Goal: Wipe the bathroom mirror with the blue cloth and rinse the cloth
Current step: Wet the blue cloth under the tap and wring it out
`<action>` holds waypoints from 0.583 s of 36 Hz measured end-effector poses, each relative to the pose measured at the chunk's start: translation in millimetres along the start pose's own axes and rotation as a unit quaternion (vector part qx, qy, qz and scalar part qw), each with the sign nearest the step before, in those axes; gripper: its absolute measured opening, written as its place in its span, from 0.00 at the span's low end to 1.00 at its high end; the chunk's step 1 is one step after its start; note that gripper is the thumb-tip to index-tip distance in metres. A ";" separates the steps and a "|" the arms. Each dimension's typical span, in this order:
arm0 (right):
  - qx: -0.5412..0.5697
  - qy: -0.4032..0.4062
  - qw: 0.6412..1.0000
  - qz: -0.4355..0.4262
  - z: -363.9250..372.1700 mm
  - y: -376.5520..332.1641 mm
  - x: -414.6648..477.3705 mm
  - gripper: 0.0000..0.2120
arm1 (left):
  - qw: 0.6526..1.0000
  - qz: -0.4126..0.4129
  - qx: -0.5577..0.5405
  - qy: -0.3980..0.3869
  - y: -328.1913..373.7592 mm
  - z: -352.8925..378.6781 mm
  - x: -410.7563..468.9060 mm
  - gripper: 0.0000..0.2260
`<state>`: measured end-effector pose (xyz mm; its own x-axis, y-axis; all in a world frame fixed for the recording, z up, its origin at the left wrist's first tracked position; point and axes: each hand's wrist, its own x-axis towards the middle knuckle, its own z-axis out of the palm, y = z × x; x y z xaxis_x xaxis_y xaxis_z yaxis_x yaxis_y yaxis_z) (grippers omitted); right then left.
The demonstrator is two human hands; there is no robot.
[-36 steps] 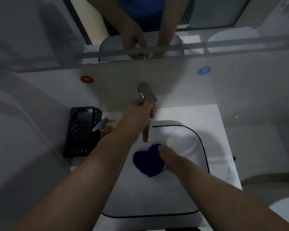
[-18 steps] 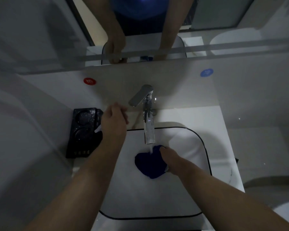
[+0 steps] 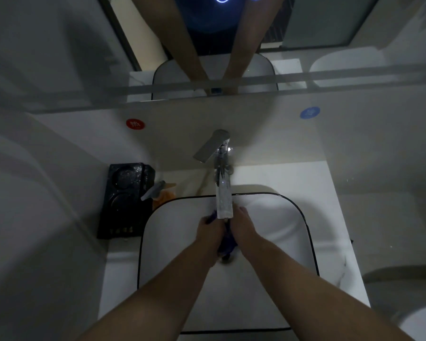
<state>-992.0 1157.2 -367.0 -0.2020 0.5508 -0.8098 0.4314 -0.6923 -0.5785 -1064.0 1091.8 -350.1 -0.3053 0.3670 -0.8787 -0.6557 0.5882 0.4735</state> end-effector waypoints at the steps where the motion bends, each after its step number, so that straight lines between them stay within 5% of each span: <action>1: -0.023 -0.009 1.000 0.007 -0.1 -4.9 -5.0 0.13 | 0.999 0.025 0.044 0.013 1.1 0.7 2.1 0.13; 3: -0.063 -0.047 0.996 0.036 -1.0 -4.2 -5.3 0.15 | 0.988 0.062 0.136 0.038 4.9 0.2 0.1 0.14; 7: 0.061 -0.118 0.982 0.134 -12.1 -10.4 -14.8 0.17 | 0.969 0.128 0.209 0.031 6.7 -12.5 -3.0 0.07; 11: -0.031 -0.071 0.991 0.108 -31.7 -33.4 -23.8 0.08 | 0.937 0.161 0.306 -0.055 0.2 -32.4 -5.9 0.13; 16: -0.188 0.117 0.961 -0.166 -39.9 -75.8 -65.0 0.11 | 0.899 0.189 0.393 -0.039 -5.8 -43.2 -14.7 0.13; 19: -0.171 0.161 0.892 -0.385 -23.1 -100.6 -96.6 0.10 | 0.909 0.167 0.375 -0.067 -12.2 -50.9 -16.8 0.03; 21: -0.193 0.106 0.830 -0.513 -8.8 -113.2 -106.6 0.19 | 0.910 0.167 0.376 -0.057 -15.5 -54.8 -16.8 0.03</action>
<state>-1011.6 1181.0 -214.3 -0.4954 0.8560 0.1478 0.3852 0.3690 -0.8458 -1086.6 1037.0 -346.0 -0.2994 0.6635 -0.6857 0.1316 0.7405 0.6591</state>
